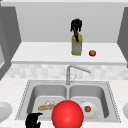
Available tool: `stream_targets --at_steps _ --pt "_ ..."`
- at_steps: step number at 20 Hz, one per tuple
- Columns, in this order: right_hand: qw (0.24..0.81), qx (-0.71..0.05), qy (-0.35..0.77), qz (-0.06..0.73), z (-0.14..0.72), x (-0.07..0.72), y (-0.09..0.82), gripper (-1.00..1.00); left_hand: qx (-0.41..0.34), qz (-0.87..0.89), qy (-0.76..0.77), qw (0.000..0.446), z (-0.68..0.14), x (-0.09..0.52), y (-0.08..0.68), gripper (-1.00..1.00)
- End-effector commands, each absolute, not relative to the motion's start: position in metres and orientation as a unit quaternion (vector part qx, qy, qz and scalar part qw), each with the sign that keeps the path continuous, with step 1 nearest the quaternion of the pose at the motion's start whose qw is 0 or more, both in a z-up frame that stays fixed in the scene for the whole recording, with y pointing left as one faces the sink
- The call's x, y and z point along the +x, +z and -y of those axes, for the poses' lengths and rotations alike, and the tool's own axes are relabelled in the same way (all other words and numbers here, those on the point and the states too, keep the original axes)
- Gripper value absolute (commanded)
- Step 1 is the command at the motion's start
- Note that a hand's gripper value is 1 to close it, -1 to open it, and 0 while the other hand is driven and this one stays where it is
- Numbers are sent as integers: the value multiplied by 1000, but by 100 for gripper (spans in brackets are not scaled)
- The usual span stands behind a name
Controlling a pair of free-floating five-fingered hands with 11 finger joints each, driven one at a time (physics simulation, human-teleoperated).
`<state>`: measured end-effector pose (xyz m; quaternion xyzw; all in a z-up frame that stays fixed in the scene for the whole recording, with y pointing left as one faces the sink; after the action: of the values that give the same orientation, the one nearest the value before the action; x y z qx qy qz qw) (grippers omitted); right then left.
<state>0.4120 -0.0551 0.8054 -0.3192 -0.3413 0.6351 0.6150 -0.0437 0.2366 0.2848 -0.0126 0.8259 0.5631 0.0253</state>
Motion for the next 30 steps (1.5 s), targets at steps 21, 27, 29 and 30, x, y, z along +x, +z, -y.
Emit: stream_targets --at_steps 21,27,29,30 --pt "622 -349 618 331 56 428 827 -100 -13 -826 563 25 -237 -44 285 0" --pt "620 -347 620 332 65 455 816 -100 -13 -826 563 25 -237 -44 285 0" --pt "624 -343 621 327 69 467 803 -100 -13 -826 563 25 -237 -44 285 0" --pt "626 -341 621 325 68 474 798 -100 -13 -826 563 25 -237 -44 285 0"
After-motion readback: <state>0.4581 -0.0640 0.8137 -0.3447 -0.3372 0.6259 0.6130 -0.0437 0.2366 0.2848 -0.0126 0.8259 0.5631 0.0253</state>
